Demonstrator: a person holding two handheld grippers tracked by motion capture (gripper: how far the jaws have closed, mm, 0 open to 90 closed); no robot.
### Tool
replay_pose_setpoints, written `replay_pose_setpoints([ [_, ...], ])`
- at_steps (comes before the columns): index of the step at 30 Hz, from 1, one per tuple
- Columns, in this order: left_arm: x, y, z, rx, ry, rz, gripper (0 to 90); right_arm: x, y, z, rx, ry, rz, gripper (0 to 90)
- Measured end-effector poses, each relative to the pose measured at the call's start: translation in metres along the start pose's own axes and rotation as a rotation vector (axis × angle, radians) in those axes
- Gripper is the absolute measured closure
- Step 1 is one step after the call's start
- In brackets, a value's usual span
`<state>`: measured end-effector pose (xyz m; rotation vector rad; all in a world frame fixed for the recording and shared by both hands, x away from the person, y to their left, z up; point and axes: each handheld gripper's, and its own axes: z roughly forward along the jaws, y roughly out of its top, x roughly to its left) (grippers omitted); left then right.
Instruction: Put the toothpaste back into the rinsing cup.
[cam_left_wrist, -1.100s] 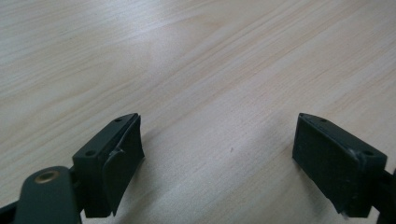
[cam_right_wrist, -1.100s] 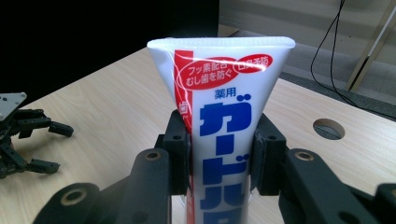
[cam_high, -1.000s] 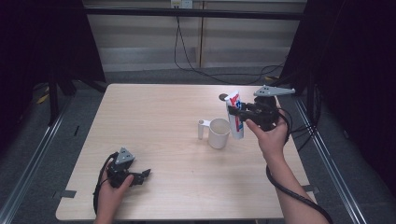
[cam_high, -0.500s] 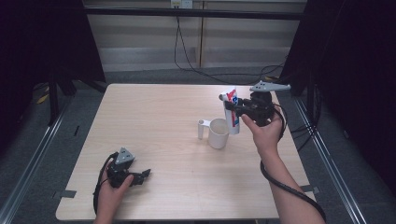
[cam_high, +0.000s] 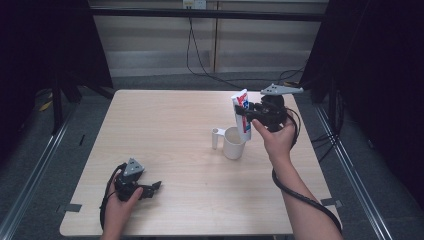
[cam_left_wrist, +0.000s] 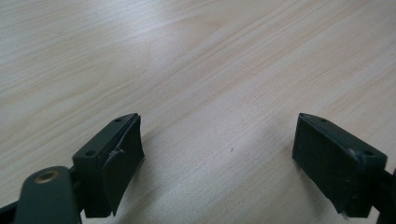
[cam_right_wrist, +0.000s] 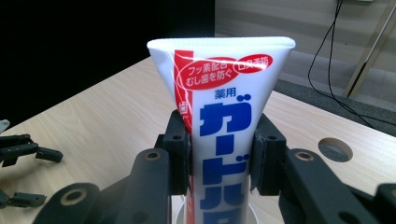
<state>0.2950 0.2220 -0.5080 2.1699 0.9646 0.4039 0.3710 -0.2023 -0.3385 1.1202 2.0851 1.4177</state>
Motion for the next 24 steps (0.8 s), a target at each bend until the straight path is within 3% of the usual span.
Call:
replay_pose_setpoints([
  [24,0.0,0.0,0.0,0.001,0.0,0.0,15.7,0.005,-0.001,0.016,-0.01,-0.013,-0.014,65.1],
])
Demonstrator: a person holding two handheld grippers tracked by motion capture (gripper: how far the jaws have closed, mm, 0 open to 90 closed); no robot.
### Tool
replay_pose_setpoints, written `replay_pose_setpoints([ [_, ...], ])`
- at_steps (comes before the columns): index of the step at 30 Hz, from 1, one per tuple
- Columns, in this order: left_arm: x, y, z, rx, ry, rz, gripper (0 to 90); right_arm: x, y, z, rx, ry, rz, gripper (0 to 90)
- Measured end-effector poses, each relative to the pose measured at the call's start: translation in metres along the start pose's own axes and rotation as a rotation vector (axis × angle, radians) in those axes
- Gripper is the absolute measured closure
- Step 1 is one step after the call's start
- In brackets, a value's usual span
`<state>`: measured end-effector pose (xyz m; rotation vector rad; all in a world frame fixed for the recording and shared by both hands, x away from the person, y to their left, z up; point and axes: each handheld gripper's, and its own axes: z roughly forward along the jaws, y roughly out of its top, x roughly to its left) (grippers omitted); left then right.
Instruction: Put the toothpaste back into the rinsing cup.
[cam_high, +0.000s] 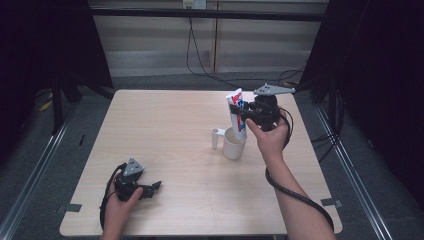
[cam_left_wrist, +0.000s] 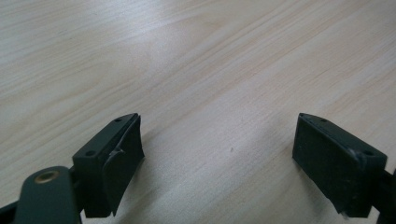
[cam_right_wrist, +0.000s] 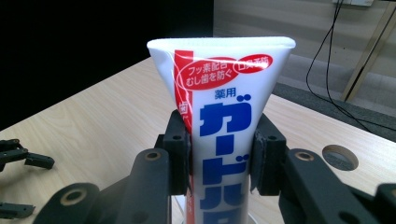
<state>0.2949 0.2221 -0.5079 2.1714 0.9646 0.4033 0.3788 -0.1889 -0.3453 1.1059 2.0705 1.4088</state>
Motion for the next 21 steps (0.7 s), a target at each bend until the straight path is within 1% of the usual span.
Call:
replay_pose_setpoints([
  [4,0.0,0.0,0.0,0.0,0.0,0.0,15.6,-0.001,-0.002,0.003,0.002,-0.002,0.003,65.0],
  [7,0.0,0.0,0.0,0.0,0.0,0.0,15.7,-0.001,-0.004,0.005,0.007,0.005,0.001,65.0],
  [14,0.0,0.0,0.0,0.0,0.0,0.0,15.7,-0.003,-0.008,0.009,0.009,-0.002,0.01,64.8],
  [17,0.0,0.0,0.0,-0.001,0.0,0.0,15.7,-0.004,-0.01,0.011,0.011,0.004,0.012,64.8],
  [21,0.0,0.0,0.0,-0.001,0.0,0.0,15.7,-0.003,-0.012,0.012,0.016,0.0,0.001,64.7],
])
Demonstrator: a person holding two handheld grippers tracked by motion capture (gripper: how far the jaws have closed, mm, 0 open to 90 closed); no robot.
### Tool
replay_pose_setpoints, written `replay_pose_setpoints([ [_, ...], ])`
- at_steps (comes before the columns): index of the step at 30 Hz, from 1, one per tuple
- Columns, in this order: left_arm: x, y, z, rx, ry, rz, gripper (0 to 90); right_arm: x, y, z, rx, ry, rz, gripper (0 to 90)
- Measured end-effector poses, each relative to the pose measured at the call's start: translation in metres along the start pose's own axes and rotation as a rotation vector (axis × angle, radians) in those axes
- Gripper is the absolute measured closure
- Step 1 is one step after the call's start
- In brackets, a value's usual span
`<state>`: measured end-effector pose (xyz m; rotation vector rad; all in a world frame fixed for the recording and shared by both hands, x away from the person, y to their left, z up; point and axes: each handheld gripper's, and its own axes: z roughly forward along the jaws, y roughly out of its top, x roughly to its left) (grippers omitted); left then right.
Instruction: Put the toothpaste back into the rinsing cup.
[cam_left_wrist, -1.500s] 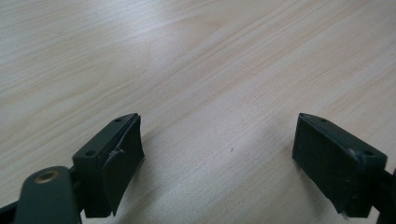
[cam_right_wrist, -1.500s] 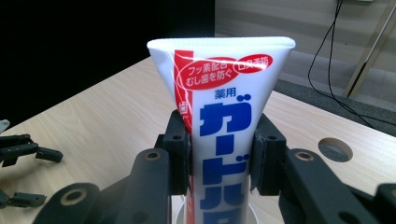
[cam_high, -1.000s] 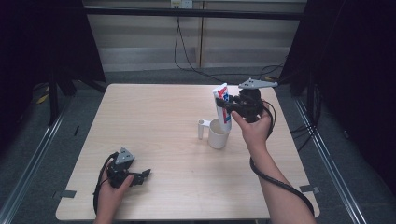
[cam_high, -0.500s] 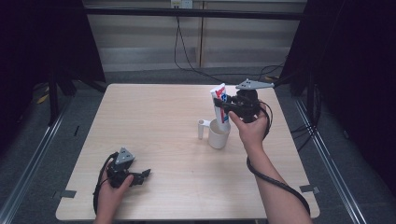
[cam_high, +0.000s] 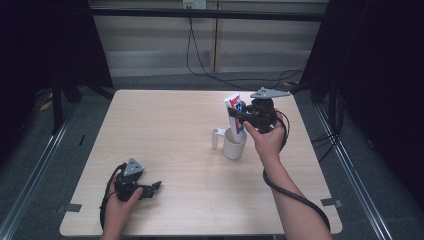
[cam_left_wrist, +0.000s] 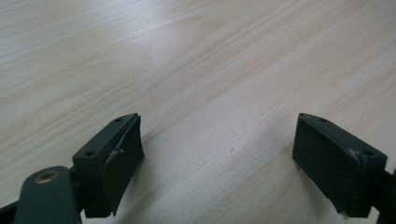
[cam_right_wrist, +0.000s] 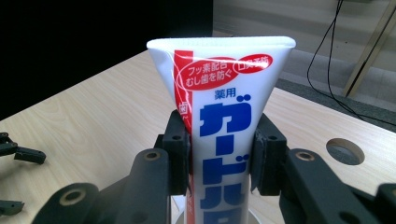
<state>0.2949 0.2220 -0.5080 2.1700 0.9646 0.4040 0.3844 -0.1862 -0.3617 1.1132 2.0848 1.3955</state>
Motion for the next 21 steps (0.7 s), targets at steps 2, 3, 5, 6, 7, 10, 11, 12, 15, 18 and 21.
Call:
replay_pose_setpoints([
  [2,0.0,0.0,0.0,0.0,0.0,0.0,15.7,0.0,-0.002,0.0,-0.002,0.002,0.004,64.6],
  [3,0.0,0.0,0.0,0.0,0.0,0.0,15.7,0.0,-0.002,0.0,-0.002,0.002,0.004,64.6],
  [5,0.0,0.0,0.0,0.0,0.0,0.0,15.6,0.0,-0.003,0.001,-0.001,0.003,-0.001,64.6],
  [6,0.0,0.0,0.0,0.0,0.0,0.0,15.7,0.0,-0.004,0.001,0.002,0.001,0.001,64.6],
  [7,0.0,0.0,0.0,0.0,0.0,0.0,15.6,0.0,-0.005,0.002,0.003,0.004,0.002,64.6],
  [10,0.0,0.0,0.0,0.0,0.0,0.001,15.7,0.0,-0.009,0.003,0.008,0.002,0.0,64.5],
  [11,0.0,0.0,0.0,0.0,0.0,0.001,15.7,0.0,-0.009,0.003,0.008,0.002,0.0,64.5],
  [12,0.0,0.0,0.0,0.0,0.0,0.0,15.6,0.0,-0.01,0.004,0.008,0.003,0.004,64.5],
  [15,0.0,0.0,0.0,0.0,0.0,0.0,15.7,0.0,-0.012,0.005,0.012,0.003,0.002,64.4],
  [18,0.0,0.0,0.0,0.0,0.0,0.0,15.6,0.0,-0.014,0.005,0.012,0.001,0.001,64.4],
  [21,0.0,0.0,0.0,0.0,0.0,0.0,15.6,0.0,-0.016,0.006,0.014,0.0,0.005,64.3],
])
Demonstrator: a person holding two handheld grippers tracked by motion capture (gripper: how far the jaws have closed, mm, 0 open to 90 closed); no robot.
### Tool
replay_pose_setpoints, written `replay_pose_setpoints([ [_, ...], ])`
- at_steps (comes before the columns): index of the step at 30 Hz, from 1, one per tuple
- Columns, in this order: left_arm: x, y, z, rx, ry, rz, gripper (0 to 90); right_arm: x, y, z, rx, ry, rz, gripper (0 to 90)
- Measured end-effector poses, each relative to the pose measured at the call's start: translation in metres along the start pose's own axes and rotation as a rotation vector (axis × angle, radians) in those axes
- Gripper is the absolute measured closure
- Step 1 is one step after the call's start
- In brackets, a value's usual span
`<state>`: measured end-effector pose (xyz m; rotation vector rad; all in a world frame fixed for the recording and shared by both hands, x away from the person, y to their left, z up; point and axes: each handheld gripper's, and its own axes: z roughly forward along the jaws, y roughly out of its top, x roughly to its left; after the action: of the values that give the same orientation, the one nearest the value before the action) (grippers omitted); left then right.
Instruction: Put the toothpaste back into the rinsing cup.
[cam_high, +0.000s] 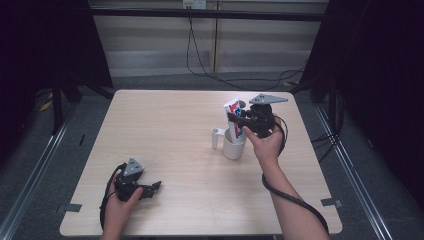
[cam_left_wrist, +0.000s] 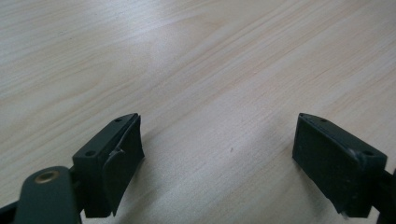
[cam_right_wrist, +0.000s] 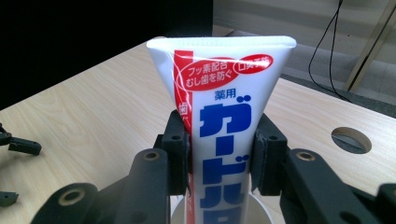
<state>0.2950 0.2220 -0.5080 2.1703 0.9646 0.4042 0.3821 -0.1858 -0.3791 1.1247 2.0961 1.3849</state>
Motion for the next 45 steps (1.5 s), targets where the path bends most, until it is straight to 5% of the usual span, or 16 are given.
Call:
replay_pose_setpoints([
  [45,0.0,0.0,0.0,0.0,0.001,-0.001,15.7,0.001,-0.032,0.006,0.017,-0.012,-0.003,63.9],
])
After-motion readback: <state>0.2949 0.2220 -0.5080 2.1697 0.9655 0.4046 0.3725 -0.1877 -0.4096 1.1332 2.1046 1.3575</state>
